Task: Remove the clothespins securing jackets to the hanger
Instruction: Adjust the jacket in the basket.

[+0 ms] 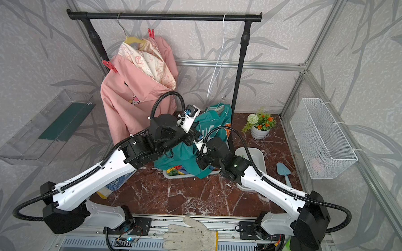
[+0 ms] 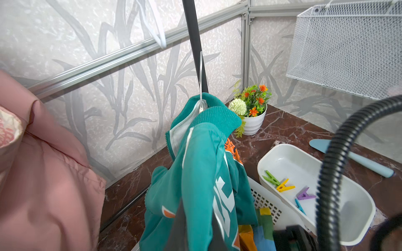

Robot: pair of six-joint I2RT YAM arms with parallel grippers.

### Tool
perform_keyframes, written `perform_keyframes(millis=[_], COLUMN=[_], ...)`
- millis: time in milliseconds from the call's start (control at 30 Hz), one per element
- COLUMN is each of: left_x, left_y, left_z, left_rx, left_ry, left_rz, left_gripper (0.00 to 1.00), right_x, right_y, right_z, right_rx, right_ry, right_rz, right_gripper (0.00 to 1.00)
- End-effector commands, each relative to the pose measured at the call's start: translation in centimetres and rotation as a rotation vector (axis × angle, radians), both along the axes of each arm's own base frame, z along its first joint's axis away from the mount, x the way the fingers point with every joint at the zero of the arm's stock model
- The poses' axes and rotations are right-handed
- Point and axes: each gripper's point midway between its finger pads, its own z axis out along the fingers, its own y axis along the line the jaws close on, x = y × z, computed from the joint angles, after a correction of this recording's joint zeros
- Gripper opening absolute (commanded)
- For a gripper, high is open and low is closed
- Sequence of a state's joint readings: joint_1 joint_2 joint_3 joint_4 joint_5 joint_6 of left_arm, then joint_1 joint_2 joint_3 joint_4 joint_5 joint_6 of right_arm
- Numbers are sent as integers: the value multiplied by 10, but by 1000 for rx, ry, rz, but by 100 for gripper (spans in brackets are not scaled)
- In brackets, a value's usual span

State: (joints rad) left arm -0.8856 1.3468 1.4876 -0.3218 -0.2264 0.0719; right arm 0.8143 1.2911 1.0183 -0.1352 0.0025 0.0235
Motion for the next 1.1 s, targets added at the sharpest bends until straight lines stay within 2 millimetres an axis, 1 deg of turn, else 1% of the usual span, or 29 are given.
perform_keyframes(millis=[0, 33, 133, 233, 333, 367, 433, 567, 633, 767, 900, 1000, 1067], left_x=[-6, -6, -5, -4, -4, -4, -4, -4, -5, -6, -10, -12, -14], left_y=[7, 7, 5, 4, 4, 4, 6, 16, 21, 33, 35, 42, 48], left_z=[56, 59, 59, 53, 46, 42, 35, 10, -3, -24, -38, -47, -52], left_rx=[-210, -220, -238, -247, -252, -251, -256, -256, -246, -250, -263, -288, -295], left_ry=[-100, -103, -95, -87, -83, -83, -89, -75, -70, -74, -87, -115, -127], left_rz=[-2, -3, -9, -9, -6, -7, -2, 26, 41, 79, 66, 79, 96], left_gripper=[0, 0, 0, 0, 0, 0, 0, 0, 0, 0, 0, 0, 0], right_x=[27, 29, 34, 41, 46, 48, 51, 55, 55, 53, 50, 51, 50], right_y=[-17, -17, -19, -25, -22, -22, -21, -25, -29, -33, -39, -49, -54], right_z=[7, 8, 9, 2, -1, -4, -18, -53, -66, -83, -89, -97, -103], right_rx=[-25, -19, -13, -30, -42, -53, -72, -107, -105, -106, -110, -129, -139], right_ry=[-79, -86, -112, -126, -126, -121, -90, -25, 6, 50, 66, 84, 112], right_rz=[-88, -91, -112, -154, -148, -150, -160, -195, -216, -238, -265, -306, -322], right_gripper=[1, 1, 1, 1, 2, 2, 1, 1, 1, 3, 11, 16, 27])
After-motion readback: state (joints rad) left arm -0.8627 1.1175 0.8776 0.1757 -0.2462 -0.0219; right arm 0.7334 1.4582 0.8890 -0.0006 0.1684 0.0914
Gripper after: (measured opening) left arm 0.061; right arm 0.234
